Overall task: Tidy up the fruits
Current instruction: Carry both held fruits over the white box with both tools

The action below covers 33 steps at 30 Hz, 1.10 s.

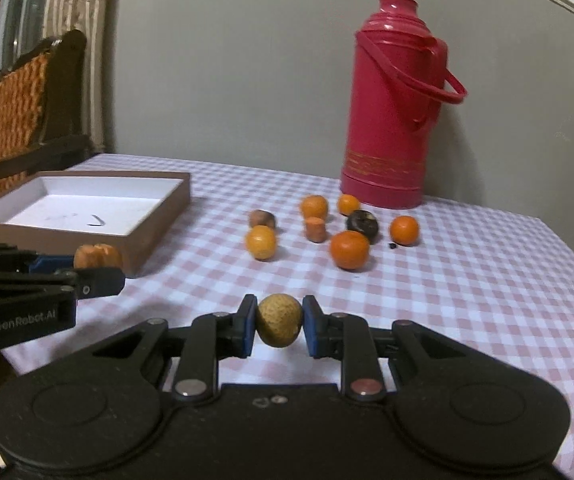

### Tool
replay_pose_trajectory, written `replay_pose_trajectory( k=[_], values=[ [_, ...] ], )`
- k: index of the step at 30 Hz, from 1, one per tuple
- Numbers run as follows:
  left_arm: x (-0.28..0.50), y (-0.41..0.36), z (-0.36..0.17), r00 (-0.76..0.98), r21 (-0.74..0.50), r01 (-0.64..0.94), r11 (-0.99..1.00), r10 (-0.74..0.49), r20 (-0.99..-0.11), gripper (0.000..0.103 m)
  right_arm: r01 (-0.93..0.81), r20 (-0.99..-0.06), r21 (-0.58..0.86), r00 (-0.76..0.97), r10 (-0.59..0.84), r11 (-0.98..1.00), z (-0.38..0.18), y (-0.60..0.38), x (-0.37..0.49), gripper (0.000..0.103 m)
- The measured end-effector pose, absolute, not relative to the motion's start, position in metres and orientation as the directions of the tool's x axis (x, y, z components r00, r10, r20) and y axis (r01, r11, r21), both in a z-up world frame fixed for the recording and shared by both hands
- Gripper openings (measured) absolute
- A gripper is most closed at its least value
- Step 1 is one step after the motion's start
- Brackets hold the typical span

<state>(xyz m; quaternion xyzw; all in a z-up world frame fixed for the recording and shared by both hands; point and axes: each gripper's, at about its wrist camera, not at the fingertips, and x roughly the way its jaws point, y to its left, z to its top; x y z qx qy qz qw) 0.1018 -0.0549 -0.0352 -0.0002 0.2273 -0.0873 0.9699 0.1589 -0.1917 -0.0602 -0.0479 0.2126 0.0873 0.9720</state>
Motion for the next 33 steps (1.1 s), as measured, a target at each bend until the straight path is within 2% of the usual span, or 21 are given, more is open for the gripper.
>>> replay_pose_trajectory(
  k=[11, 33],
  values=[
    [0.059, -0.025, -0.025, 0.923, 0.063, 0.114, 0.991, -0.082, -0.377, 0.024, -0.249, -0.379, -0.040, 0.900, 0.216, 0.968, -0.050, -0.167, 0.128, 0.016],
    [0.032, 0.049, -0.019, 0.945, 0.032, -0.056, 0.998, 0.063, -0.322, 0.024, -0.430, -0.345, -0.069, 0.857, 0.383, 0.900, -0.037, -0.081, 0.118, 0.015]
  ],
)
